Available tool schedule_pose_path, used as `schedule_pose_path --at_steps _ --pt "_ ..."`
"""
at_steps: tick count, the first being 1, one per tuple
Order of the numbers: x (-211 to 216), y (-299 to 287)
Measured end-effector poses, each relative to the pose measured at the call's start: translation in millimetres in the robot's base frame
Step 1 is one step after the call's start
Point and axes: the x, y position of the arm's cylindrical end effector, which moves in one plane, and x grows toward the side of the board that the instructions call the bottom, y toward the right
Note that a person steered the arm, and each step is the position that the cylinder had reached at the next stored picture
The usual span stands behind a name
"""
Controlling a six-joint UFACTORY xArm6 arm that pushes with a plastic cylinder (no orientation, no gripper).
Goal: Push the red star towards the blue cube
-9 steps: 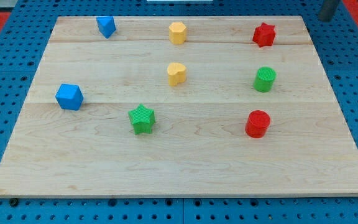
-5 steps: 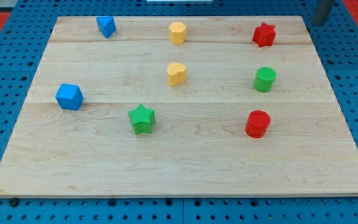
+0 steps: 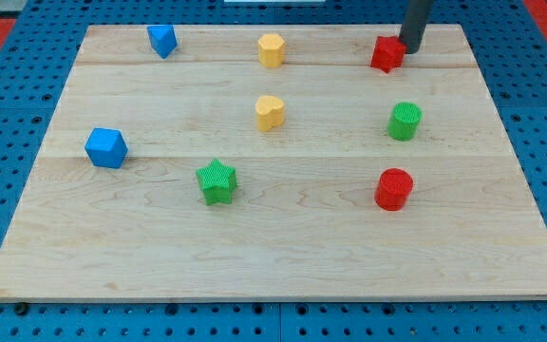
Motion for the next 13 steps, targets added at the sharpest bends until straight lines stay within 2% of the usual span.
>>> schedule_pose_path --at_steps 1,2,3,4,6,7,13 --pt "6.2 -77.5" --pt "46.8 -108.4" --pt "54.0 -115.9" --pt "53.8 -152.6" --pt "52.8 -137.5" --pt "57.4 -174.2" --pt "58.9 -215.1"
